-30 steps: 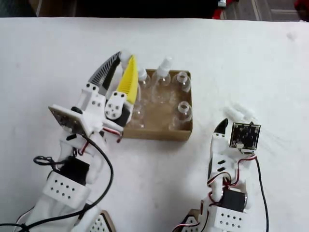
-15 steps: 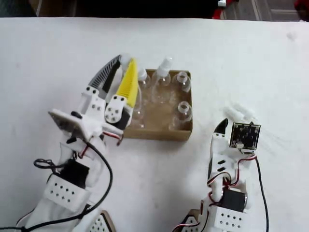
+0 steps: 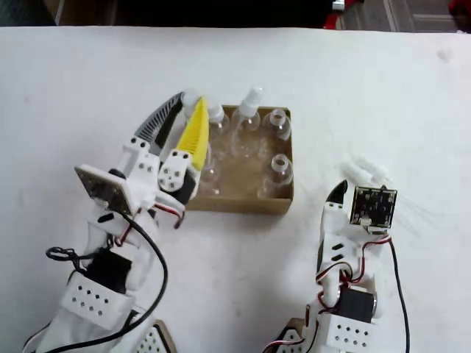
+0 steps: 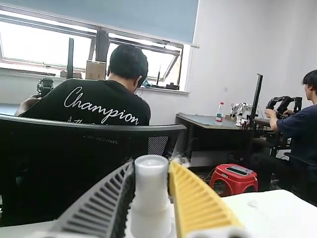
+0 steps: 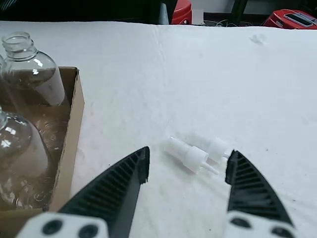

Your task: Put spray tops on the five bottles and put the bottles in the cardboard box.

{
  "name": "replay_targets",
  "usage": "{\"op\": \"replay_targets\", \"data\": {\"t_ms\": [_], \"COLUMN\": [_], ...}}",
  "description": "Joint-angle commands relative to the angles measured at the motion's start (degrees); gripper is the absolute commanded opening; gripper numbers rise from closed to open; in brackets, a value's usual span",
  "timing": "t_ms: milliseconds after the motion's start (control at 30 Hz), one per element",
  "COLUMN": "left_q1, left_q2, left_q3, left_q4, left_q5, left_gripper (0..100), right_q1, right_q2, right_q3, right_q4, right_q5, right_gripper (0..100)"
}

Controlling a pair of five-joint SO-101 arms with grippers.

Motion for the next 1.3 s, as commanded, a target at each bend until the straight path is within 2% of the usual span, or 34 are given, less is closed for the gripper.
{"op": "replay_targets", "data": {"t_ms": [0, 267, 667, 1267], "left_q1": [-1.27, -1.10, -1.19, -0.66], "left_q2": [-1.36, -1.19, -1.36, -1.27], "left_q3": [-0.26, 4.48, 19.60, 25.76], "left_q4": [-0.26, -4.84, -20.57, -21.36], "left_q5": [0.70, 0.70, 0.62, 0.79], "left_gripper": [2, 2, 2, 2], "right_q1": [-0.40, -0.40, -0.40, -0.40], "right_q2": [-0.04, -0.04, -0.04, -0.04], "right_q3": [0.53, 0.53, 0.53, 0.53], "right_q4": [-0.48, -0.48, -0.48, -0.48], "right_q5": [0.62, 0.62, 0.62, 0.62], "right_gripper": [23.0, 23.0, 23.0, 23.0]}}
